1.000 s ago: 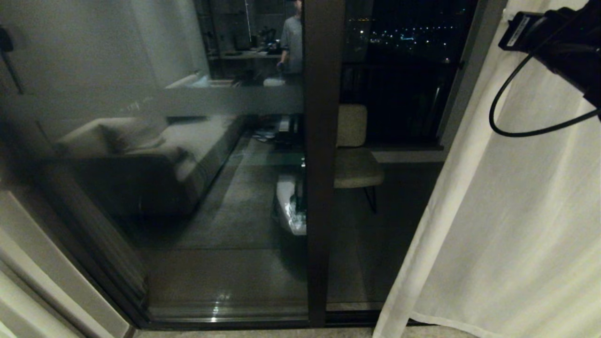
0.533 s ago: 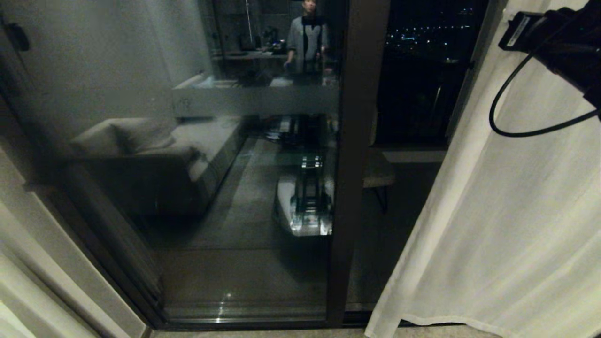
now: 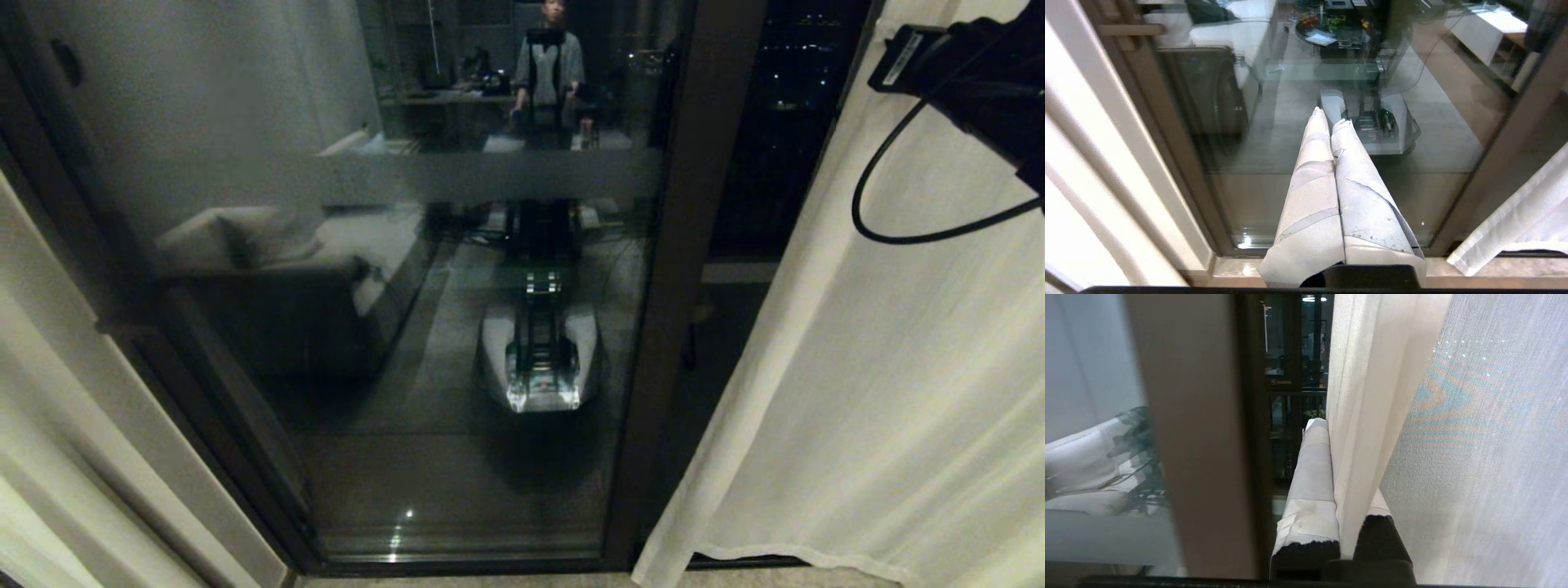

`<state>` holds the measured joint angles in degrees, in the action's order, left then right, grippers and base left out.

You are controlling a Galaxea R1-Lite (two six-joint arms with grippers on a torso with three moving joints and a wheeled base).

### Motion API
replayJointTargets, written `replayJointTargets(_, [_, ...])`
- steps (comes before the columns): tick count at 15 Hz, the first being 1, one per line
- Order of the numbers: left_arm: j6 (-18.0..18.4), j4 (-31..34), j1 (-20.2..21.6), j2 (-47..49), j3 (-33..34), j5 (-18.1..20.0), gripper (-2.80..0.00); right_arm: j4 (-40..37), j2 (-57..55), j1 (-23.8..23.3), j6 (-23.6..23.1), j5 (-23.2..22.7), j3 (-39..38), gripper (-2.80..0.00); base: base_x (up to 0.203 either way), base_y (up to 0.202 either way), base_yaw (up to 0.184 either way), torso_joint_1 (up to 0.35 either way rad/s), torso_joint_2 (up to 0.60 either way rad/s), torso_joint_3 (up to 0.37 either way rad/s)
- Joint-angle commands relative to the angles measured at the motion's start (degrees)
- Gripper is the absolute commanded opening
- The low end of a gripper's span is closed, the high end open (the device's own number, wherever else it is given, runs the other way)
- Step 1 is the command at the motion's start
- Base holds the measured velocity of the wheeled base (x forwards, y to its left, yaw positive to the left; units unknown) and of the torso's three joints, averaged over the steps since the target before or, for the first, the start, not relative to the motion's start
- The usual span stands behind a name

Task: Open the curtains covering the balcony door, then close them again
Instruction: Close the inner curtains on both sides

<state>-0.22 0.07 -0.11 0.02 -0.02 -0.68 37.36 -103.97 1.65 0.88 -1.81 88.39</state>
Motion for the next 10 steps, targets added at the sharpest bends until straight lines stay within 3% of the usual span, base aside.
replayJointTargets(1, [-0.04, 0.01, 0.02, -0.02, 0.02, -0.02, -2.8, 0.25, -0.18, 0.02, 0.0, -0.03, -0.06, -2.8, 0.0, 0.187, 0.0, 0.004, 0.01, -0.001])
replayJointTargets(10, [-0.13, 0.01, 0.02, -0.02, 0.02, -0.02, -2.8, 0.25, -0.18, 0.02, 0.0, -0.03, -0.24, -2.8, 0.0, 0.189, 0.001, 0.003, 0.0, 0.002])
